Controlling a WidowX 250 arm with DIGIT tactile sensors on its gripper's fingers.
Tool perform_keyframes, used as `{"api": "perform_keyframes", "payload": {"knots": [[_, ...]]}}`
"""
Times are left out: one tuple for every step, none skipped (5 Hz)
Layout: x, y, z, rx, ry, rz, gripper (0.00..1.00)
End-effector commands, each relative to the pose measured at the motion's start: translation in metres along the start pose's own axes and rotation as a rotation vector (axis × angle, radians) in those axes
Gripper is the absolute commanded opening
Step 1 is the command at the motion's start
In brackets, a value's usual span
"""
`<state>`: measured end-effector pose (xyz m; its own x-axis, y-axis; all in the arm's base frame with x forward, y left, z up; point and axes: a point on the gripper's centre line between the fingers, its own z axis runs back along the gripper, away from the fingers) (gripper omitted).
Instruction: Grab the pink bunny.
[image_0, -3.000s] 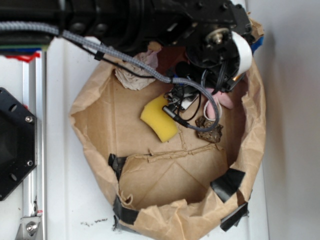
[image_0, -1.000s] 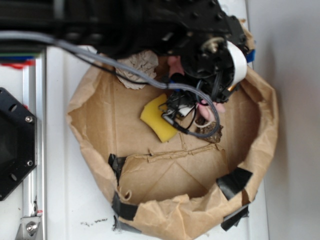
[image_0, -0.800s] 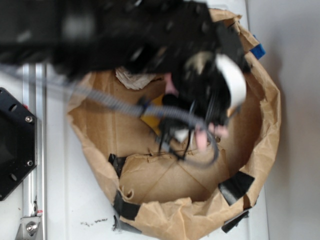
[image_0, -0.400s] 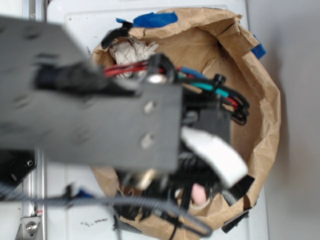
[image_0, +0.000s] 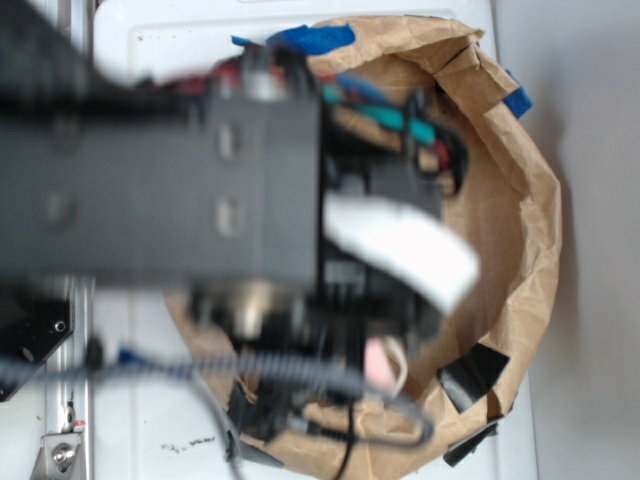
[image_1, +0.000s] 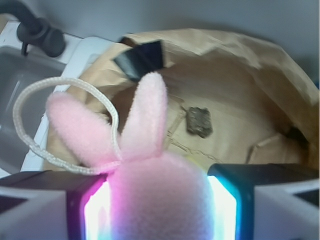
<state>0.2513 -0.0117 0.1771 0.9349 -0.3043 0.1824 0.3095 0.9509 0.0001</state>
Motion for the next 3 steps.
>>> {"api": "perform_keyframes", "payload": {"knots": [[-0.0177,0.0009,0.0044,0.012,-0.007,0.037,0.00],[-0.0185,0.0042,0.0026,0.001,-0.017,0.043,0.00],[-0.0183,0.0047,0.0061,-0.018,-0.019,0.052,0.00]]}}
